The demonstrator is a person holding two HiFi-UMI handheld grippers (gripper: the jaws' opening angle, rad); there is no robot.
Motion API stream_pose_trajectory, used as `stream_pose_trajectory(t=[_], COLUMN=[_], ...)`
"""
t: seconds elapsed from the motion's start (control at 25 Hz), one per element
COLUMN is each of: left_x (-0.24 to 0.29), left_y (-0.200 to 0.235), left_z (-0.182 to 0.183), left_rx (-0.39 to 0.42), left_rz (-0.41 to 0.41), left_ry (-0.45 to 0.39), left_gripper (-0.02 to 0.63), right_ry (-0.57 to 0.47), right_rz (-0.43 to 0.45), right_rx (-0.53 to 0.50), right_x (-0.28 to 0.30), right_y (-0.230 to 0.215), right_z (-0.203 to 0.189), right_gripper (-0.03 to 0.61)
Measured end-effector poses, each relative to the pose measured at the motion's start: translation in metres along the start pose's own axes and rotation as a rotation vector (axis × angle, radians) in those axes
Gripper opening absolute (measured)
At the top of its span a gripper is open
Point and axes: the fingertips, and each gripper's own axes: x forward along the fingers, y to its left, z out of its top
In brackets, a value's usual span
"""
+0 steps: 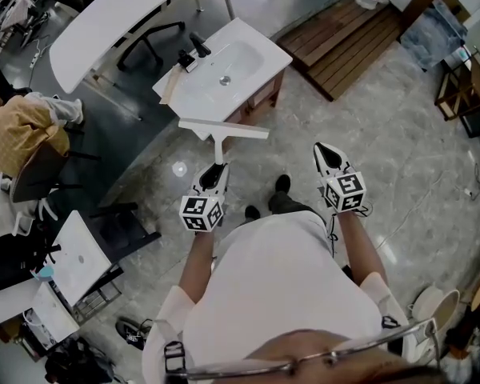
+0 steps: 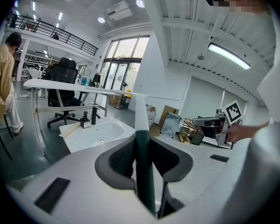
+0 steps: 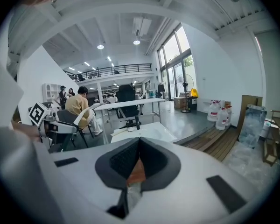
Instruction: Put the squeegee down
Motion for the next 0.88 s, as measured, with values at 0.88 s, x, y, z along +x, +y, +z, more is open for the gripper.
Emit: stream_pose_trajectory(t=[0.88], left_x=[0.140], left_y=[-0.042], left_z=[0.050], left_rx=[0.000], left_rz=[0.073], left_ry=[-0.002], left_gripper=[0.097], right_ry=[-0.008], right_rz=[0.080], right_rx=[0.068], right_x=[0.060], right_y=[-0.146], right_z=[0.032], right_gripper=[0.006])
